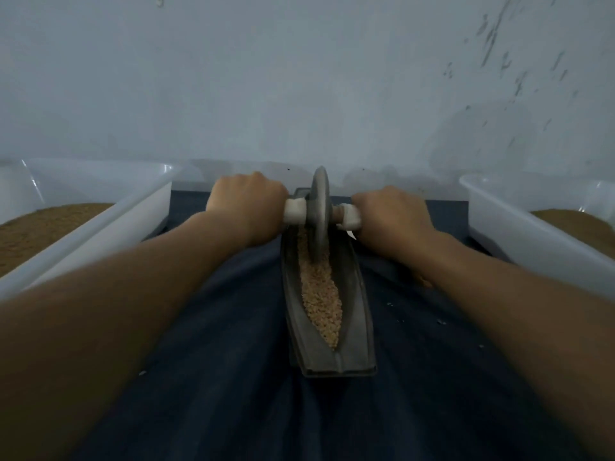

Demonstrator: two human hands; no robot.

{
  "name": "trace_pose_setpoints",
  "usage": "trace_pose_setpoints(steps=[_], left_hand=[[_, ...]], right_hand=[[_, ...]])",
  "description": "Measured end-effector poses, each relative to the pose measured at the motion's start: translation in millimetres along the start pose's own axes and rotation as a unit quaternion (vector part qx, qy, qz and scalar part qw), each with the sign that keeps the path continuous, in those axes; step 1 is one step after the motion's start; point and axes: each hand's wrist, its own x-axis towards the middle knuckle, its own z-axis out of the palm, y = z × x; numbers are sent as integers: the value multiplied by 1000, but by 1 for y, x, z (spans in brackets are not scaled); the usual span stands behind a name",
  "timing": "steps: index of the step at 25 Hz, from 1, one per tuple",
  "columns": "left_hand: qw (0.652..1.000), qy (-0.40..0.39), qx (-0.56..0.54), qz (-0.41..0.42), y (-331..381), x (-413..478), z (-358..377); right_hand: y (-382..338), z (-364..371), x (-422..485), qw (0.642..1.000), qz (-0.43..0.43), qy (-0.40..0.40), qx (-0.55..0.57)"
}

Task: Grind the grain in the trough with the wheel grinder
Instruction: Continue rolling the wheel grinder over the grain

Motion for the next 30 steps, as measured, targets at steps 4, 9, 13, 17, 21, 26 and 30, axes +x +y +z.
trace_pose_setpoints(steps=[4,9,13,17,21,26,30], left_hand=[[982,167,-30,77,-17,-73,14],[996,76,-36,-42,1,-28,15],[998,19,-50,-37,-5,-20,14],[977,192,-13,88,-15,-76,7],[996,92,16,1,5,-36,-3],[1000,3,-29,8,-7,-27,1],[989,120,-27,87,-15,-76,2]], right_hand=[[14,-8,-62,975,-113,183,-54],[-11,-9,-16,994,-10,86,-69],[-11,-20,4,998,-30,8,-49],[8,-13,-72,979,-84,184,-36],[-8,-6,-33,995,3,91,-38],[-1,-13,-7,998,-51,5,-34],[0,-11,-69,980,-71,182,-27]])
